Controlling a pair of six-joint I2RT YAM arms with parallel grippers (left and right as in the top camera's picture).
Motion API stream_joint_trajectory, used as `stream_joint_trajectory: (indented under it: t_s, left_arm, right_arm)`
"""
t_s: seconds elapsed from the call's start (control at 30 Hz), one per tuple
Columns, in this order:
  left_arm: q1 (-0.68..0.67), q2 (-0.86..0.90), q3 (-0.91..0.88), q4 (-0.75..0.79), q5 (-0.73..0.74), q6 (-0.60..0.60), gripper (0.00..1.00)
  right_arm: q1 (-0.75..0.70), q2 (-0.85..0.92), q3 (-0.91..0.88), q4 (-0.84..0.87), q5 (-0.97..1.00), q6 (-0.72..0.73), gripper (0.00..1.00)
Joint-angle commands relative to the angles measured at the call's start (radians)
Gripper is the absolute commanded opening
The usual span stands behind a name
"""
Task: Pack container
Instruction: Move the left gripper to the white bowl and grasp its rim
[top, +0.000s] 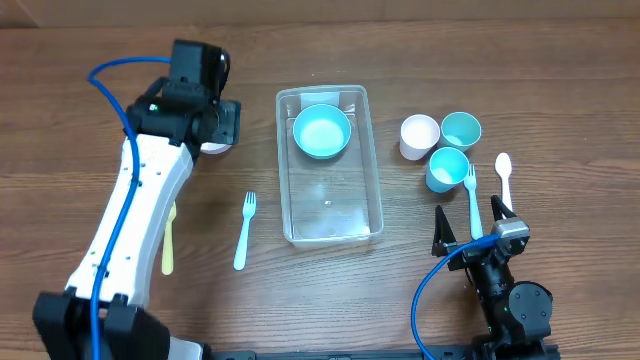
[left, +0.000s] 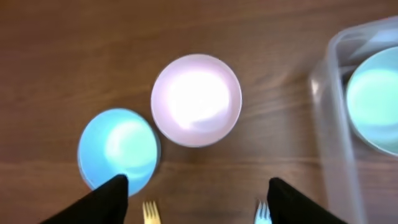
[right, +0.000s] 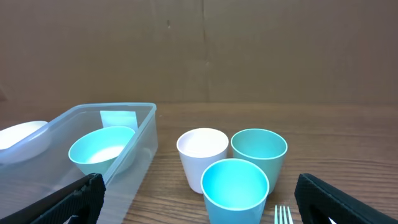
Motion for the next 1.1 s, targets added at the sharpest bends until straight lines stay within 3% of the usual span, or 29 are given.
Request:
stream_joint_trajectory:
  t_s: [0.0, 0.27, 0.33, 0.43, 0.5, 0.57, 0.93, 1.07]
  left_arm:
    - [0.009, 0.056, -0.138, 0.148, 0.065, 0.160, 0.74]
    - [0.004, 0.296, -0.180, 0.349, 0.065, 0.419, 0.74]
    - [0.004, 0.323, -0.180, 0.380, 0.059, 0.455, 0.65]
    - [0.004, 0.325, -0.180, 0.444, 0.054, 0.464, 0.52]
    - [0.004, 0.325, -0.180, 0.458, 0.054, 0.464, 0.37]
    - [0.004, 0.325, -0.180, 0.458, 0.054, 0.464, 0.29]
    - [0.004, 0.349, -0.181, 0.437, 0.073, 0.462, 0.27]
    - [0.004, 0.349, -0.181, 0.431, 0.073, 0.462, 0.09]
  right_arm:
    - [-0.004, -0.006, -0.010, 0.009, -0.002, -0.003, 1.00]
    - [-0.004, -0.006, -0.010, 0.009, -0.002, -0.003, 1.00]
    - [-0.004, -0.006, -0.010, 0.009, -0.002, -0.003, 1.00]
    - [-0.004, -0.006, -0.010, 0.009, -0.002, -0.003, 1.00]
    - [-0.004, -0.006, -0.010, 0.009, -0.002, -0.003, 1.00]
    - [-0.004, -0.006, -0.010, 0.009, -0.002, -0.003, 1.00]
    - [-0.004, -0.006, -0.010, 0.009, -0.002, -0.003, 1.00]
    - [-0.004, -0.006, -0.010, 0.009, -0.002, -0.003, 1.00]
